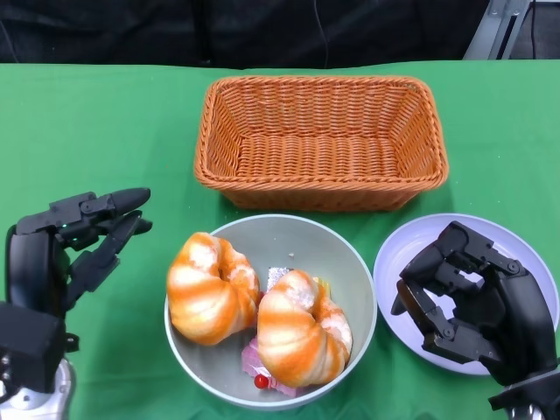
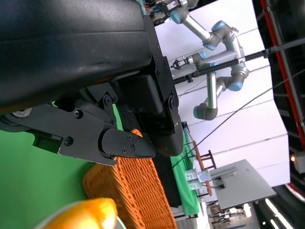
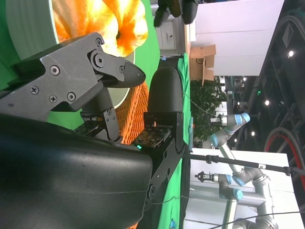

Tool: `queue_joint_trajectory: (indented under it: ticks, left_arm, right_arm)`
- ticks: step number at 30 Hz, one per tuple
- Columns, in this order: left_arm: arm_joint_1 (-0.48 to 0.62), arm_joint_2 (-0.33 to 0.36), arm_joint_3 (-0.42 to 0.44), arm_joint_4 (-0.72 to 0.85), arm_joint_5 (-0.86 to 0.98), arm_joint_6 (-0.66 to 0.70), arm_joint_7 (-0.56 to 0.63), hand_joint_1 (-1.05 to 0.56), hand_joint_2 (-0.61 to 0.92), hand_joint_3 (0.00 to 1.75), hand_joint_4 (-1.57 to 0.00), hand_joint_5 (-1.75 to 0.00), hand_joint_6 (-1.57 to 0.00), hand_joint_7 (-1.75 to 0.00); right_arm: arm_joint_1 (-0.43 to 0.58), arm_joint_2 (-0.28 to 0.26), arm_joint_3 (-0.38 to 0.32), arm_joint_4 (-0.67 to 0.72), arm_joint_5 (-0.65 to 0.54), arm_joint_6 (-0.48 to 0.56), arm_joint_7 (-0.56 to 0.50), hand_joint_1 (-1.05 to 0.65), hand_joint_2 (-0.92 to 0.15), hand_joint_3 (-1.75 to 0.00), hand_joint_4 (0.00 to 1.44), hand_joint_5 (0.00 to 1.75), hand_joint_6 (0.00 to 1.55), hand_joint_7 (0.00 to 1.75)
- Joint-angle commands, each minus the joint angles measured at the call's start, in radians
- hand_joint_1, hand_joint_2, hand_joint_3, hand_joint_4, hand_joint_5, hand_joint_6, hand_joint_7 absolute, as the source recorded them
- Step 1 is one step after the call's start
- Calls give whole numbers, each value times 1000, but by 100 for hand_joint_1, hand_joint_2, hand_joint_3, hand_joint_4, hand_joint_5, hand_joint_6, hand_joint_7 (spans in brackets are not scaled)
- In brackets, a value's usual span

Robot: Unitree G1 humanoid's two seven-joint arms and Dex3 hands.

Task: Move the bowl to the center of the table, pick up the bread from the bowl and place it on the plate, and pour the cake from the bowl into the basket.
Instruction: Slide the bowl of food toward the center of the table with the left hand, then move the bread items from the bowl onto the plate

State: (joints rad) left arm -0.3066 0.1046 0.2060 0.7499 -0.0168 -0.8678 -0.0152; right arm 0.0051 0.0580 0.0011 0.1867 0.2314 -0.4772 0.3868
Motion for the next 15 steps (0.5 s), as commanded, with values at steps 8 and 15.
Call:
queue_joint_trajectory:
  ticks: [8,15]
  left_arm:
    - [-70,50,47,147,-286,38,-377,-17,92,27,-87,-118,-131,-16]
    - [-62,54,84,142,-372,122,-526,-16,92,20,-89,-117,-132,-20]
  right_arm:
    - [-1,-15,-9,-1,9,-12,1,-8,-58,-91,67,158,65,124]
    - [-6,-20,-15,-1,13,-7,1,-9,-59,-85,67,158,65,123]
